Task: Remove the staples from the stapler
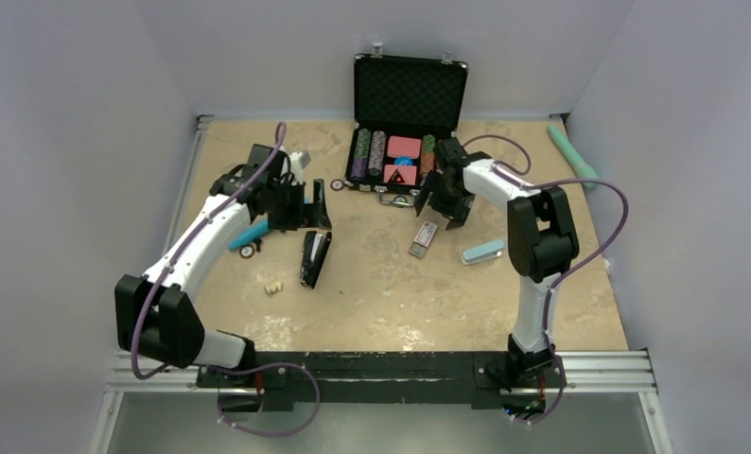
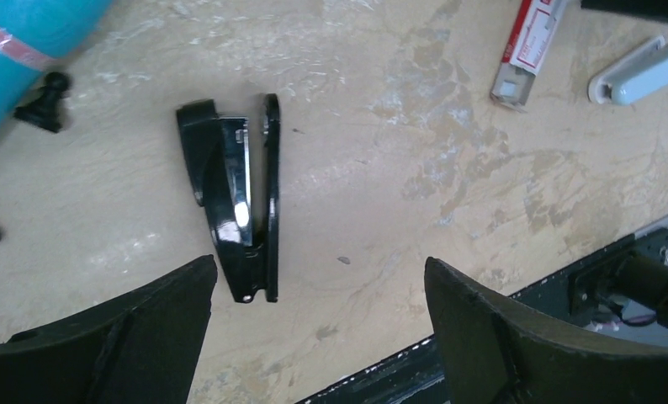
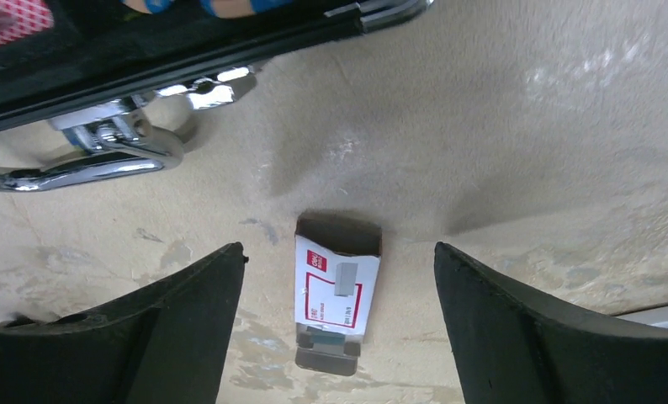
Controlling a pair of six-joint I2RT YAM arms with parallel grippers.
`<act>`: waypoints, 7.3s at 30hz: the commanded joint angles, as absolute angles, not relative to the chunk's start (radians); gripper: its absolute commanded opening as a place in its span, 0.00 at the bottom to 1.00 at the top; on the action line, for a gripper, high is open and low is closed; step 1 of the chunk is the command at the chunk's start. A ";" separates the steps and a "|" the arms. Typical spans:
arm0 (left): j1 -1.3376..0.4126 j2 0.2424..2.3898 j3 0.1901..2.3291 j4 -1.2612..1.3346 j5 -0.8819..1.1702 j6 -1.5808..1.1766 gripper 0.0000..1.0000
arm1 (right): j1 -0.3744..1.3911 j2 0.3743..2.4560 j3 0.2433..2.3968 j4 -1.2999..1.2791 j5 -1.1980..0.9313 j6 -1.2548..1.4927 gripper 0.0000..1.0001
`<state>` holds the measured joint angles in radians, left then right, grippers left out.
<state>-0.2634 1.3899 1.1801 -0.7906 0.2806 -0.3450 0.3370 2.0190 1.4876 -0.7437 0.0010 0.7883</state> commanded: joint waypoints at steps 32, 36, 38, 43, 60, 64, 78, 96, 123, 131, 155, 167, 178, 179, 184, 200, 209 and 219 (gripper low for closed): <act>-0.575 2.014 1.481 -0.691 0.722 -0.323 0.00 | 0.294 2.038 1.518 -0.621 -0.091 0.504 0.12; -0.587 2.081 1.525 -0.679 0.734 -0.362 0.00 | 0.296 2.040 1.501 -0.604 -0.101 0.502 0.11; -0.599 2.098 1.545 -0.679 0.721 -0.377 0.00 | 0.294 2.045 1.504 -0.603 -0.100 0.499 0.11; -0.625 2.147 1.586 -0.684 0.668 -0.419 0.00 | 0.295 2.048 1.493 -0.607 -0.100 0.493 0.10; -0.732 2.169 1.593 -0.645 0.353 -0.522 0.00 | 0.295 1.980 1.340 -0.568 -0.149 0.505 0.08; -0.745 2.172 1.583 -0.615 0.344 -0.537 0.00 | 0.296 1.975 1.323 -0.555 -0.169 0.513 0.07; -0.746 2.161 1.563 -0.586 0.329 -0.553 0.00 | 0.309 1.950 1.250 -0.528 -0.196 0.524 0.05; -0.746 2.160 1.562 -0.586 0.323 -0.544 0.00 | 0.339 1.956 1.216 -0.541 -0.213 0.515 0.02; -0.746 2.143 1.539 -0.575 0.308 -0.548 0.00 | 0.377 2.015 1.225 -0.624 -0.228 0.463 0.01; -0.746 2.140 1.528 -0.567 0.308 -0.554 0.00 | 0.396 2.038 1.212 -0.651 -0.297 0.418 0.04; -0.743 2.046 1.490 -0.619 0.184 -0.484 0.00 | 0.376 1.992 1.194 -0.743 -0.191 0.365 0.46; -0.705 1.975 1.527 -0.702 0.072 -0.434 0.00 | 0.376 1.963 1.200 -0.765 -0.127 0.347 0.41; -0.701 1.932 1.436 -0.667 0.198 -0.451 0.00 | 0.390 1.921 1.220 -0.731 0.071 0.386 0.00; -0.696 1.936 1.436 -0.667 0.209 -0.457 0.00 | 0.399 1.921 1.222 -0.729 0.076 0.383 0.00; -0.658 1.960 1.424 -0.659 0.269 -0.521 0.00 | 0.454 1.925 1.215 -0.712 0.086 0.377 0.00; -0.636 2.044 1.507 -0.839 0.236 -0.672 0.00 | 0.520 1.908 1.279 -0.634 0.054 0.372 0.00; -0.636 2.110 1.534 -0.829 0.295 -0.708 0.00 | 0.530 1.923 1.280 -0.622 0.018 0.366 0.00; -0.642 2.157 1.573 -0.806 0.334 -0.741 0.00 | 0.547 1.931 1.285 -0.624 0.004 0.357 0.00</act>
<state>-0.6411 2.1273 1.5387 -0.8310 0.3210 -0.7143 0.5304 1.9007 1.2655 -0.6525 0.0292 0.3714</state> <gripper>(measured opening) 0.010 0.006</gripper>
